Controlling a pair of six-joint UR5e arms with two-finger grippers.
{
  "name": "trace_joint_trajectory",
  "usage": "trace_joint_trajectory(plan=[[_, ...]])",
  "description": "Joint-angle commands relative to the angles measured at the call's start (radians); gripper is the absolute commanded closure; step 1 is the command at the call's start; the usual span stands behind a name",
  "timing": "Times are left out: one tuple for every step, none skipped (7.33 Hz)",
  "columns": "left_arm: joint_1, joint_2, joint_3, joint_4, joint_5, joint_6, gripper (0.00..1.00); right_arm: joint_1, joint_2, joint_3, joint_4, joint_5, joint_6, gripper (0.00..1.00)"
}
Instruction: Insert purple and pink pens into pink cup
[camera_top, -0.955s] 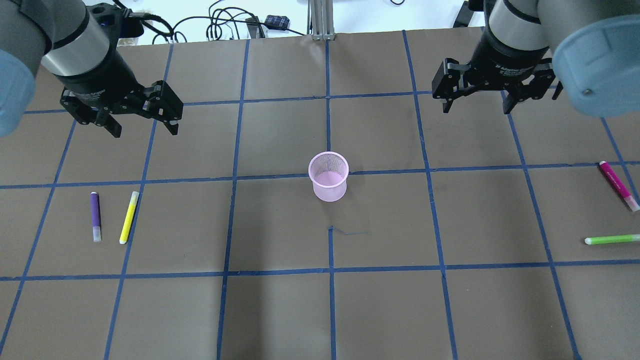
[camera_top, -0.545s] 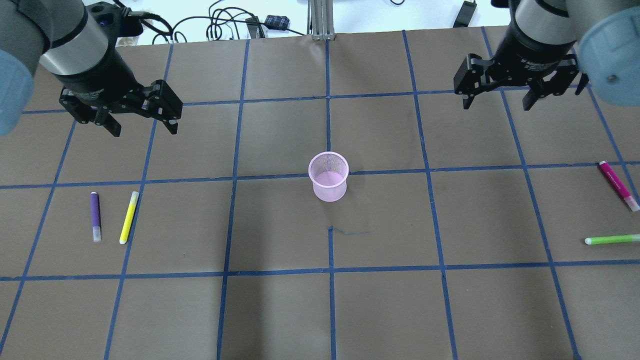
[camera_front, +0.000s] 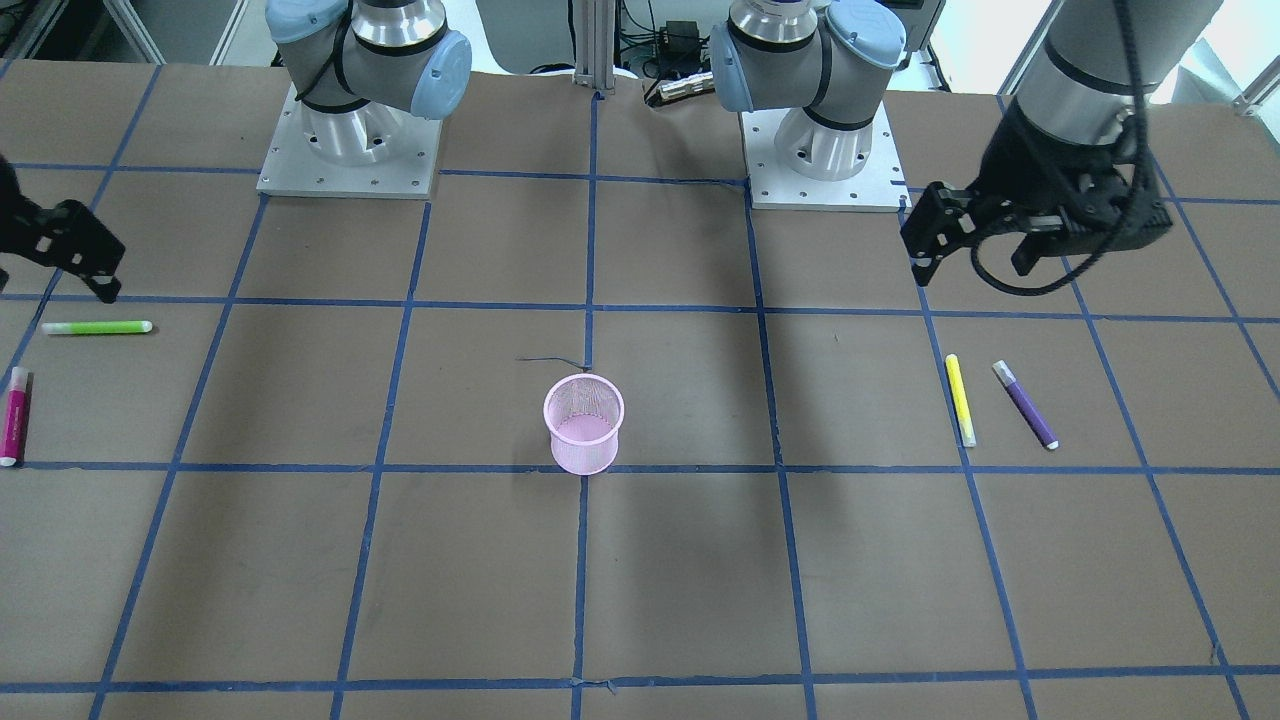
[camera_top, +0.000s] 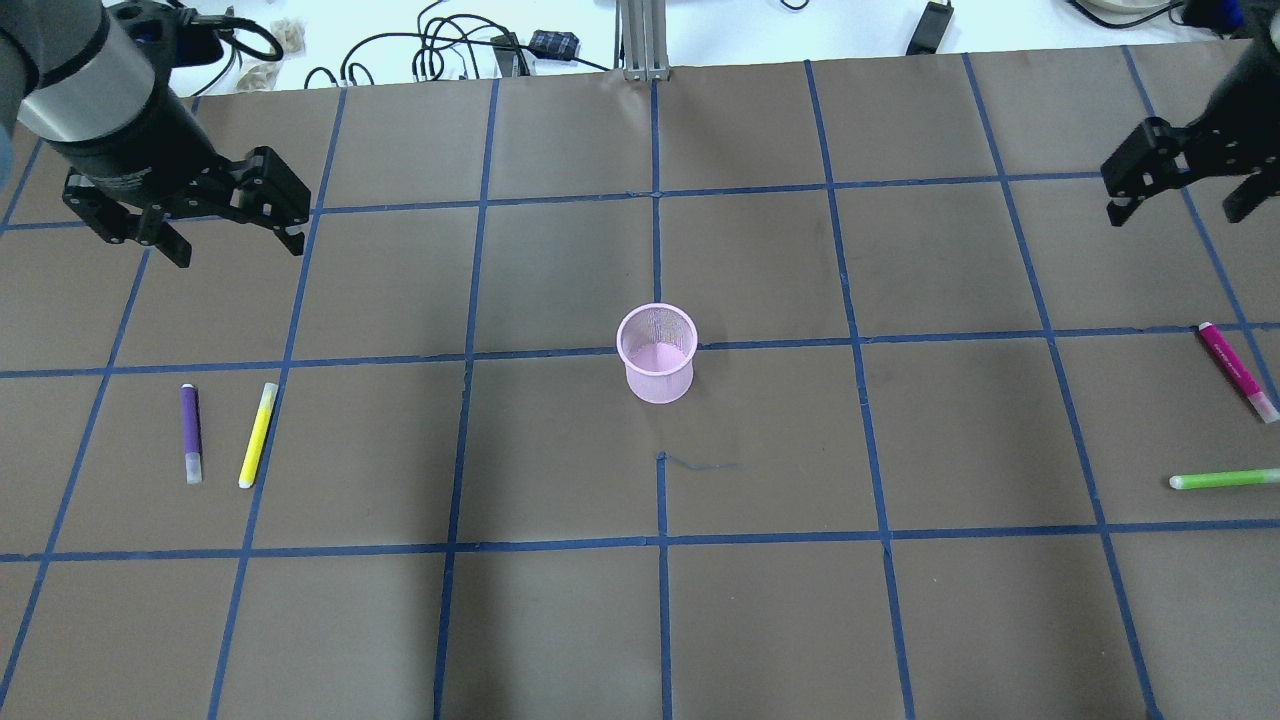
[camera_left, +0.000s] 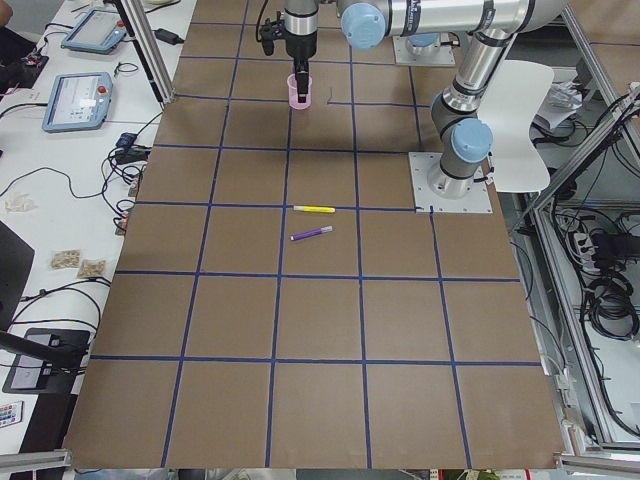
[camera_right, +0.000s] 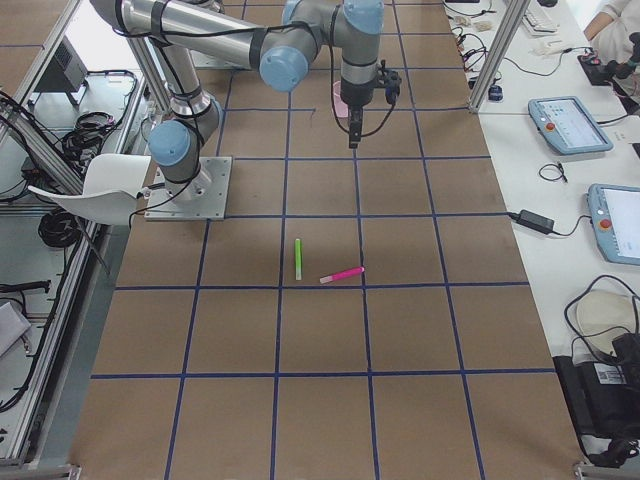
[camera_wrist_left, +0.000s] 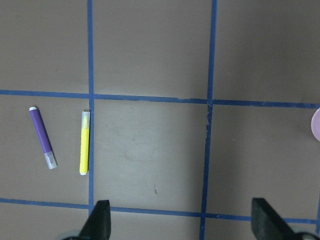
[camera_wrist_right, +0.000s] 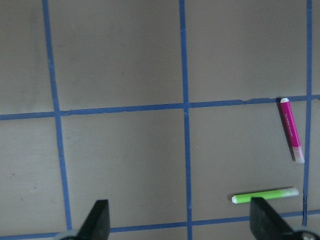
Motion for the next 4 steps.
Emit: trace_joint_trajectory(plan=[[0.188, -0.029, -0.013, 0.026, -0.001, -0.004, 0.00, -0.131, 0.119, 0.027, -0.152, -0.008, -0.297, 0.00], [0.262, -0.067, -0.033, 0.098, -0.002, -0.003, 0.00, -0.180, 0.186, 0.032, -0.187, 0.001, -0.397, 0.00], [0.307, -0.114, -0.076, 0.202, -0.001, 0.000, 0.00, -0.223, 0.245, 0.033, -0.274, 0.001, -0.453, 0.00], [0.335, -0.178, -0.134, 0.305, 0.001, 0.003, 0.00, -0.229, 0.304, 0.032, -0.328, -0.008, -0.468, 0.00]])
